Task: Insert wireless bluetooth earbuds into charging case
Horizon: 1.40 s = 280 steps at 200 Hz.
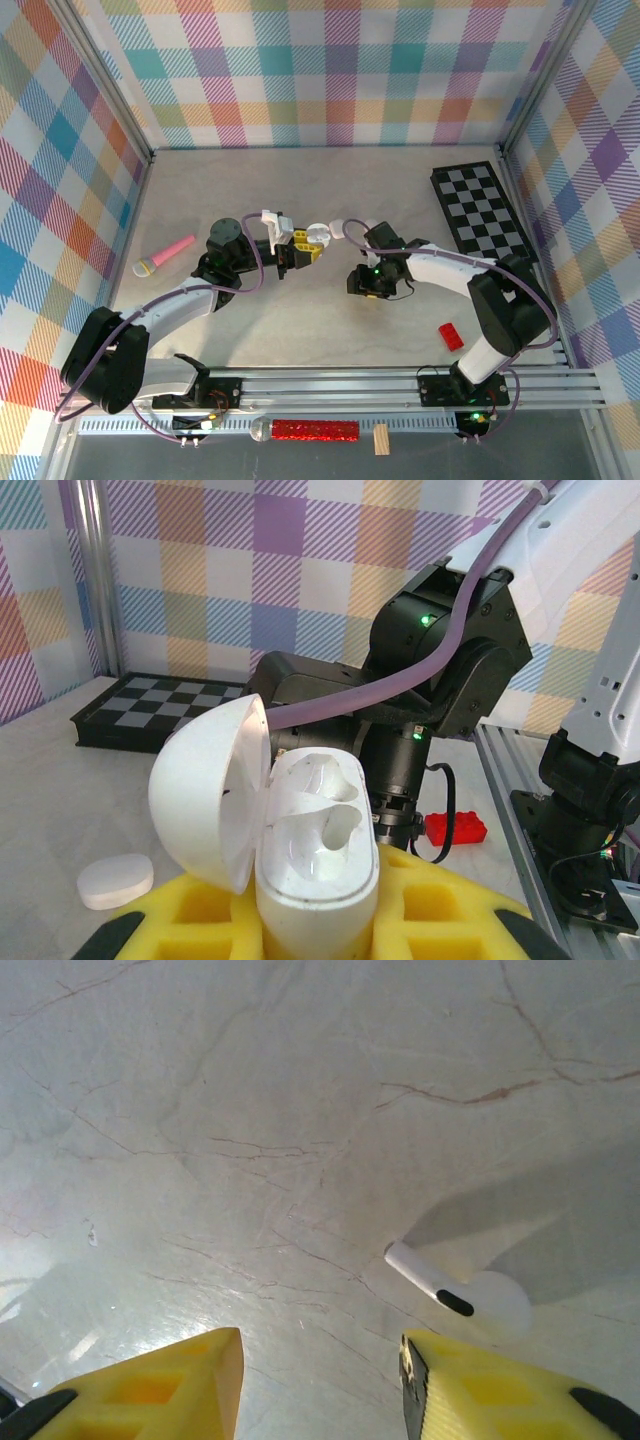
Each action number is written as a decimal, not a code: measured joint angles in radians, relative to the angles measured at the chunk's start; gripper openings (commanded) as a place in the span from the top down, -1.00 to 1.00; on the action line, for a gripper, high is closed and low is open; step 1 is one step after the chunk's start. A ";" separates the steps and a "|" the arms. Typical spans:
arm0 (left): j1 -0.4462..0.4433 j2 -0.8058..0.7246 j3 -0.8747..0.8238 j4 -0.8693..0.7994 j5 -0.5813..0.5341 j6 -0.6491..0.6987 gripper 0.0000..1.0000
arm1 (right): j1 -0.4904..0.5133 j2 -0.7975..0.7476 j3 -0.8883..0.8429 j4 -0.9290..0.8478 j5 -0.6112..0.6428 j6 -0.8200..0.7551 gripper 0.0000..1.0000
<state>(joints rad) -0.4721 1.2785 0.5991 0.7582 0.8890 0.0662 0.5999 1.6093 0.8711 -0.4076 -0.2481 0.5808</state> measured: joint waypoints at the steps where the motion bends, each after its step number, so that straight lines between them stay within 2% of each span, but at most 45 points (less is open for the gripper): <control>1: 0.000 0.000 0.000 0.000 0.000 0.000 0.92 | 0.000 0.000 0.000 -0.001 0.002 0.000 0.13; 54: 0.000 -0.006 0.000 -0.005 0.010 0.003 0.91 | -0.023 -0.061 0.000 -0.038 0.103 0.058 0.22; 106: 0.000 -0.006 0.000 -0.005 0.010 0.003 0.91 | -0.057 -0.064 -0.021 0.000 0.050 0.132 0.21; 171: 0.000 -0.005 0.000 -0.006 0.010 0.006 0.91 | -0.001 -0.035 -0.042 0.070 -0.024 0.176 0.14; 280: 0.000 -0.006 0.000 -0.027 0.010 0.006 0.91 | -0.071 -0.019 -0.045 0.059 0.055 0.136 0.12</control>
<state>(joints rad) -0.4721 1.2728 0.5991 0.7315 0.8989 0.0727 0.5285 1.5902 0.8265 -0.3489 -0.1928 0.7166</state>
